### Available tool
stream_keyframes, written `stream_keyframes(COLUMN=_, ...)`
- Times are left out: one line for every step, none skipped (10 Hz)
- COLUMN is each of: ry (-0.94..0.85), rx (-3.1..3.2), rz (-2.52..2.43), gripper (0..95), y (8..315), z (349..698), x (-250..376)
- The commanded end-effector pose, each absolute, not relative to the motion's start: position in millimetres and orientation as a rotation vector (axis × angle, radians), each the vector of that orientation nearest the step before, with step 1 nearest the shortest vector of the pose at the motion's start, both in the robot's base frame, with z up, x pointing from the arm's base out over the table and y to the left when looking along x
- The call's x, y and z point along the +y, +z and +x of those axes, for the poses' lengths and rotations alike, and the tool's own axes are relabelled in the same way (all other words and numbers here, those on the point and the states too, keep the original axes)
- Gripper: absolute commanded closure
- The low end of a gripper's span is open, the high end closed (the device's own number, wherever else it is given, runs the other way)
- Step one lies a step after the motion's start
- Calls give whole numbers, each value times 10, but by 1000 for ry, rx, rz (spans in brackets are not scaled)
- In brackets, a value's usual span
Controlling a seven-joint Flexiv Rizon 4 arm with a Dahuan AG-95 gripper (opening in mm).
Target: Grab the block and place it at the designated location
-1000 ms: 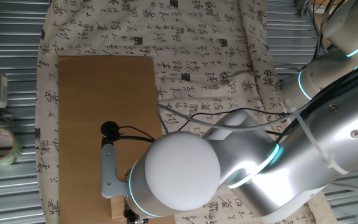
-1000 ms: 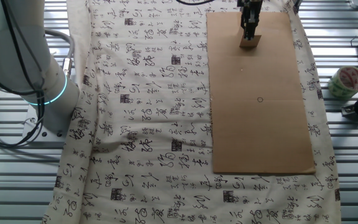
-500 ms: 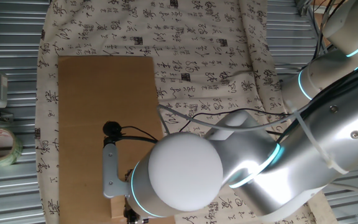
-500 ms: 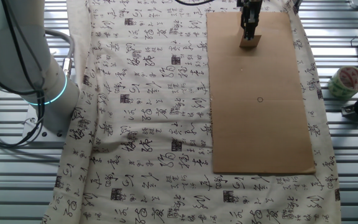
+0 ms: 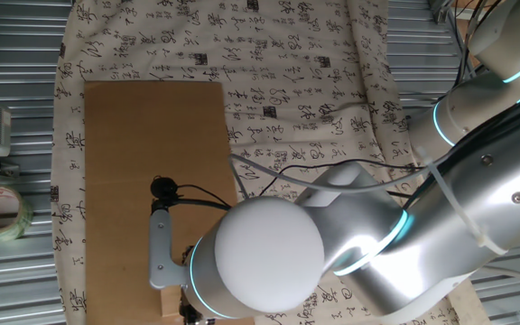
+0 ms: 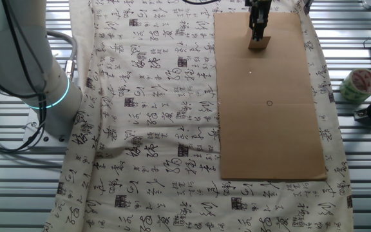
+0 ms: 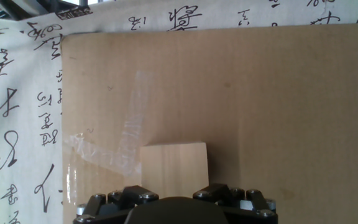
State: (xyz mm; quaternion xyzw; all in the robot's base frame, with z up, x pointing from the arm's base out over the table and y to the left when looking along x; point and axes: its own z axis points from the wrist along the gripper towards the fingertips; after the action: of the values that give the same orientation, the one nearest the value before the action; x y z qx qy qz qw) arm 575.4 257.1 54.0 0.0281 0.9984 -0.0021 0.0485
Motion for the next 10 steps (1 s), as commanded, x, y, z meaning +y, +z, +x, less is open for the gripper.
stream_keyframes(ry=3, rx=3049, rz=81, gripper=190, y=555, z=5767, x=2572)
stream_keyframes(ry=4, rx=3049, rz=81, gripper=190, y=559, z=5775, x=2578)
stream_keyframes(ry=5, rx=3050, rz=79, gripper=190, y=562, z=5781, x=2583)
stream_keyframes(ry=7, rx=3049, rz=84, gripper=190, y=553, z=5798, x=2596)
stream_keyframes(ry=3, rx=3050, rz=91, gripper=190, y=544, z=5812, x=2609)
stream_keyframes(ry=5, rx=3049, rz=95, gripper=190, y=540, z=5831, x=2616)
stream_keyframes(ry=8, rx=3050, rz=92, gripper=190, y=542, z=5852, x=2613)
stream_keyframes(ry=10, rx=3050, rz=87, gripper=190, y=546, z=5863, x=2605)
stream_keyframes(ry=13, rx=3052, rz=78, gripper=380, y=545, z=5869, x=2595)
stream_keyframes(ry=12, rx=3051, rz=78, gripper=380, y=536, z=5869, x=2591)
